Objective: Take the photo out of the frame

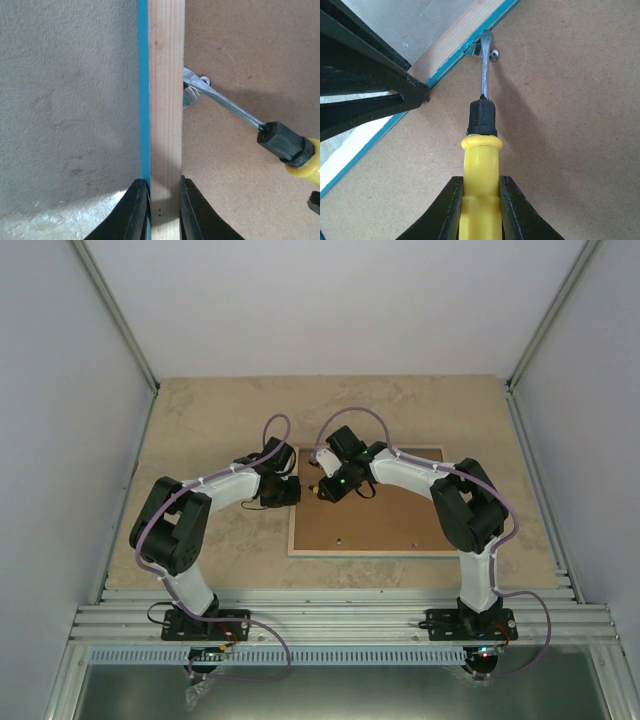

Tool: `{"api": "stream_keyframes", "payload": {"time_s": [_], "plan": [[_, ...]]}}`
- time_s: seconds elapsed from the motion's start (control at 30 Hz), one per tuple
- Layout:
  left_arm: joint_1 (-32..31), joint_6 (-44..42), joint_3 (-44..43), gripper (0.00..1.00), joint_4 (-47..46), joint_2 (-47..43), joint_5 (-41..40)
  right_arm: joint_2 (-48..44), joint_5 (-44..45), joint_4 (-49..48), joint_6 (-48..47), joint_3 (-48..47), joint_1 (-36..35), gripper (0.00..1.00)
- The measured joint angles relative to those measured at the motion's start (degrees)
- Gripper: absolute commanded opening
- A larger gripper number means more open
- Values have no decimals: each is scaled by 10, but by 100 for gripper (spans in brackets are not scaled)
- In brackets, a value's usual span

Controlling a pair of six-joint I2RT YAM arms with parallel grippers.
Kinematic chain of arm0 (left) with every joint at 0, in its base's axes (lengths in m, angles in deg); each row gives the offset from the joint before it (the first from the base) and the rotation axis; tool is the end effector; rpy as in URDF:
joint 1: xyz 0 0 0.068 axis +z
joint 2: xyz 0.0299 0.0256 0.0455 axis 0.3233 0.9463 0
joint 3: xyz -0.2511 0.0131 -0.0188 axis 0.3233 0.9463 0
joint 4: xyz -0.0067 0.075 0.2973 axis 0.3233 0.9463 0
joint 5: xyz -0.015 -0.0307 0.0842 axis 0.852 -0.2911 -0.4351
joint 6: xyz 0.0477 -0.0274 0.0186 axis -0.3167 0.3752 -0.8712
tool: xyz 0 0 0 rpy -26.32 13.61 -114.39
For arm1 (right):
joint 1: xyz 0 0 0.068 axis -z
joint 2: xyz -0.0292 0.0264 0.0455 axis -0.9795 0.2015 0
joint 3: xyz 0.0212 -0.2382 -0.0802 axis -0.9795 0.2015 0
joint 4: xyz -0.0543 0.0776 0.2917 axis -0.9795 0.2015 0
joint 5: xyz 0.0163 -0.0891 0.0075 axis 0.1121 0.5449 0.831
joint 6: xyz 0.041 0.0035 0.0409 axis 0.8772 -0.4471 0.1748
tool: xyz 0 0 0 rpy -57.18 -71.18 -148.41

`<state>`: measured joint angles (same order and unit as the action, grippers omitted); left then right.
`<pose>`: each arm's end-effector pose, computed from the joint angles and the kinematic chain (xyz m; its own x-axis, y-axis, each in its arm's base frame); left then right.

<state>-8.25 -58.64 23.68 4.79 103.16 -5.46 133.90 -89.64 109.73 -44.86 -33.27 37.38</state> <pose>0.3149 -0.1687 0.0933 -0.9641 -0.0663 -0.2571 0.0204 0.9469 -0.3209 0.3276 0.3017 0.1142 -0.7230 -0.5502 -0.4178 -0.6819 0.6653 0.3040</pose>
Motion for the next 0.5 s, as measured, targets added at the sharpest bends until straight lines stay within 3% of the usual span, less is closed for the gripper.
{"api": "stream_keyframes", "payload": {"time_s": [0.5], "plan": [[0, 5, 0, 13, 0, 0, 0, 0, 9, 35, -32, -4, -5, 0]]}}
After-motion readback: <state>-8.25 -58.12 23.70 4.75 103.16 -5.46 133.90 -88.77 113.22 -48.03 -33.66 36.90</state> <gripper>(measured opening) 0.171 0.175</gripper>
